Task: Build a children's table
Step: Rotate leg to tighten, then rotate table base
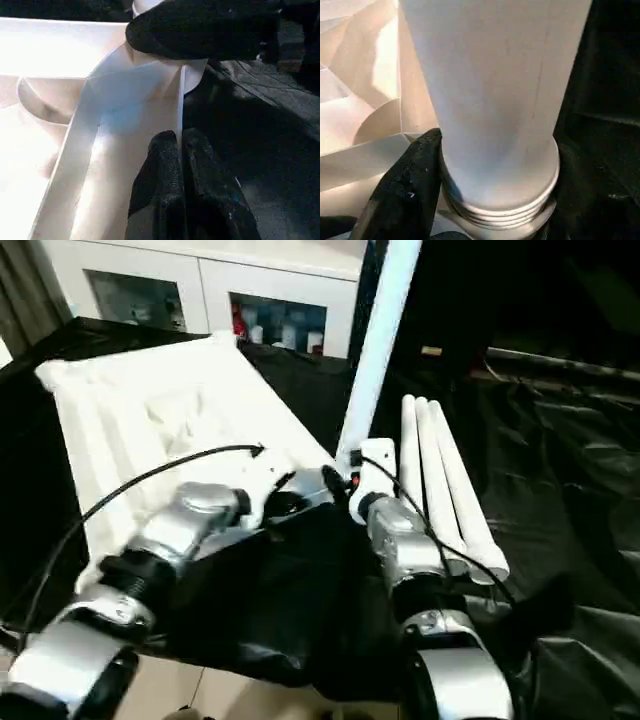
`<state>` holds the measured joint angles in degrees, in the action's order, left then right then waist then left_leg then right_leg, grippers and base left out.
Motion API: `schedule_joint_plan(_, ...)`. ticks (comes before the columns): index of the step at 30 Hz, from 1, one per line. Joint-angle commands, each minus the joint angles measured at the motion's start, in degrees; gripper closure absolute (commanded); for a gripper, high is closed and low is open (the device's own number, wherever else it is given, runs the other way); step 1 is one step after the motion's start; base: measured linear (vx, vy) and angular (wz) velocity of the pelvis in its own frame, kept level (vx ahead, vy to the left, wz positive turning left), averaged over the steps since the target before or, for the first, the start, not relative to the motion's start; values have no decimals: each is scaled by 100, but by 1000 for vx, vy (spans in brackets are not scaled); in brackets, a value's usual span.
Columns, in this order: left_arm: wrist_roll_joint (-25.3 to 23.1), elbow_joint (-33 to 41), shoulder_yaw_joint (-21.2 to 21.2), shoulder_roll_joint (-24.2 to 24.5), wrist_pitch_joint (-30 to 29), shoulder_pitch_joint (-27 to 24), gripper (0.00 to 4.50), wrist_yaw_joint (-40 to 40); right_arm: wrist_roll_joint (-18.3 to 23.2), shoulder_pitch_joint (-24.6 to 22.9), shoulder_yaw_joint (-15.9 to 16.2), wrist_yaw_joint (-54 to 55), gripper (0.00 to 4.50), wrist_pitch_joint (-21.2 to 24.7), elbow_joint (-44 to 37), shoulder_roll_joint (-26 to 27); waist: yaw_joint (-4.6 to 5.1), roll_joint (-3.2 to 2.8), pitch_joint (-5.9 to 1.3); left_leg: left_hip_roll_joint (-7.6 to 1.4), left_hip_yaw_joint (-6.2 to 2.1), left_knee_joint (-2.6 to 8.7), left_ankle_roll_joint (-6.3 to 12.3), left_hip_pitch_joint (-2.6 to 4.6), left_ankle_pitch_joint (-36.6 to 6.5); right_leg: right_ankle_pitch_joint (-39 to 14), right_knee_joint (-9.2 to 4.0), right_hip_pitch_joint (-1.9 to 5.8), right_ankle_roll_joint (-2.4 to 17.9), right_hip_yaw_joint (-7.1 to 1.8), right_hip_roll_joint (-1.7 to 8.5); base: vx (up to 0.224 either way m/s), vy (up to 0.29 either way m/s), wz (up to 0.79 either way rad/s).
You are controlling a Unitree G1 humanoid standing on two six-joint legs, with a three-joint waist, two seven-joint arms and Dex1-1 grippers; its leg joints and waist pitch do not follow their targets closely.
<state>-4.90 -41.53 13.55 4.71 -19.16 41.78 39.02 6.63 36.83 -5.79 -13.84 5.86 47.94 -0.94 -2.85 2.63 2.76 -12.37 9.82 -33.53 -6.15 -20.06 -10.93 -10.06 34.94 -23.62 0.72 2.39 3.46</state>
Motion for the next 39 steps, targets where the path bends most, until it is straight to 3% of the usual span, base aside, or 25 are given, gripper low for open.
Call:
schedule_joint_plan(1, 101, -149, 25, -290, 283, 28, 450, -151, 69, 10, 184, -220, 106, 76, 221, 318, 12, -15, -326, -20, 32, 400, 132, -14, -1247, -1688, -498, 268, 919, -203, 338, 0, 0, 0)
schedule_joint_plan(6, 7, -282, 70, -238, 696, 88, 450, -156, -169, 14, 252, -32, 86, -179, 113, 155, 13, 4, -315, -17, 35, 407, 149, -7, -1349, -1880, -521, 259, 872, -204, 339, 0, 0, 0)
schedule_joint_plan(7, -25, -412, 40, -234, 936, 161, 450, -272, -220, -31, 266, 29, 86, -250, -10, 77, -1, 36, -315, -21, 35, 408, 161, -6, -1323, -1905, -527, 256, 852, -206, 348, 0, 0, 0)
schedule_joint_plan(9, -67, -675, -57, -265, 1405, 318, 450, -584, -217, -117, 226, 73, 86, -318, -212, -11, -24, 17, -323, -23, 43, 403, 160, 19, -1317, -1830, -529, 240, 832, -213, 336, 0, 0, 0)
schedule_joint_plan(12, -46, -1038, -323, -388, 1816, 593, 450, -1191, -160, -221, 70, 217, 86, -347, -439, -81, -34, 28, -346, -9, 18, 403, 196, -44, -1147, -1609, -488, 303, 783, -209, 345, 0, 0, 0)
schedule_joint_plan(13, 14, -1125, -423, -439, 1893, 690, 405, -1279, -147, -257, 20, 266, 76, -355, -514, -105, -38, 30, -361, -11, 24, 383, 228, -48, -990, -1346, -469, 300, 835, -211, 346, 0, 0, 0)
schedule_joint_plan(14, 134, -1175, -551, -499, 1887, 775, 405, -1283, -135, -295, -12, 280, 76, -372, -597, -126, -21, 64, -367, 3, 34, 364, 298, -79, -817, -1062, -440, 328, 912, -212, 346, 0, 0, 0)
schedule_joint_plan(15, 176, -1191, -592, -517, 1897, 801, 392, -1282, -132, -306, -19, 281, 76, -368, -626, -129, -41, 50, -378, -6, 28, 356, 321, -73, -721, -916, -416, 337, 978, -214, 364, 0, 0, 0)
schedule_joint_plan(17, 348, -1278, -774, -594, 2047, 939, 372, -1357, -105, -393, -35, 264, 76, -326, -868, -120, -48, 52, -429, -14, 30, 311, 504, -92, -172, 138, -277, 355, 1283, -208, 337, 0, 0, 0)
schedule_joint_plan(19, 347, -1366, -841, -544, 2277, 1005, 363, -1583, -106, -475, 26, 233, 76, -287, -1110, -98, -44, 58, -427, 10, 41, 288, 691, -110, -36, 681, -241, 367, 1396, -206, 322, 0, 0, 0)
schedule_joint_plan(21, 327, -1325, -940, -338, 2333, 974, 351, -1825, -114, -582, 118, 169, 76, -240, -1423, -100, -30, 52, -418, 14, 55, 268, 888, -95, -37, 860, -238, 367, 1495, -211, 326, 0, 0, 0)
schedule_joint_plan(23, 283, -1268, -994, -213, 2302, 927, 337, -1909, -102, -636, 137, 147, 76, -192, -1573, -109, -22, 54, -402, 10, 54, 281, 917, -91, -162, 643, -258, 373, 1464, -207, 323, 0, 0, 0)
schedule_joint_plan(25, 90, -942, -1013, 139, 2148, 719, 321, -2045, -63, -743, 173, 49, 76, -61, -1815, -143, -17, 70, -385, -22, 52, 303, 842, -67, -373, 196, -290, 359, 1442, -202, 334, 0, 0, 0)
schedule_joint_plan(28, -123, -216, -1129, 747, 1711, 297, 294, -2112, -158, -916, 322, -134, 76, 94, -2053, -277, 0, 63, -368, -58, 49, 328, 590, -36, -639, -373, -318, 316, 1326, -201, 332, 0, 0, 0)
schedule_joint_plan(29, -197, 180, -1210, 998, 1499, 73, 276, -2082, -195, -984, 351, -149, 76, 134, -2122, -321, 21, 115, -345, -56, 67, 337, 509, -60, -680, -539, -338, 300, 1254, -200, 314, 0, 0, 0)
schedule_joint_plan(30, -289, 569, -1331, 1231, 1312, -146, 276, -2151, -212, -1046, 352, -130, 76, 169, -2189, -348, 18, 95, -350, -97, 50, 353, 378, -48, -711, -630, -306, 297, 1205, -203, 341, 0, 0, 0)
schedule_joint_plan(32, -390, 986, -1516, 1463, 1129, -391, 267, -2298, -237, -1108, 318, -40, 76, 160, -2244, -363, 36, 37, -341, -83, 64, 352, 253, -11, -742, -671, -320, 244, 1148, -206, 312, 0, 0, 0)
schedule_joint_plan(33, -411, 1074, -1565, 1508, 1097, -444, 253, -2341, -245, -1119, 304, -7, 76, 144, -2251, -363, 50, 100, -339, -89, 69, 352, 214, -26, -739, -637, -308, 254, 1134, -206, 307, 0, 0, 0)
schedule_joint_plan(34, -550, 1544, -1863, 1734, 969, -751, 253, -2819, -271, -1192, 228, 188, 76, 183, -2304, -354, 24, 82, -333, -77, 78, 352, 185, -1, -730, -614, -315, 228, 1121, -210, 299, 0, 0, 0)
schedule_joint_plan(35, -556, 1565, -1873, 1744, 963, -764, 236, -2836, -272, -1195, 225, 195, 76, 186, -2307, -354, 29, 86, -331, -95, 63, 361, 152, -32, -663, -450, -271, 256, 1124, -213, 308, 0, 0, 0)
schedule_joint_plan(39, -923, 2405, -2263, 1971, 351, -1424, 203, -3333, -289, -1280, 199, 338, 76, 356, -2364, -332, 12, 118, -332, -68, 80, 346, 132, -21, -552, -222, -251, 243, 1045, -213, 274, 0, 0, 0)
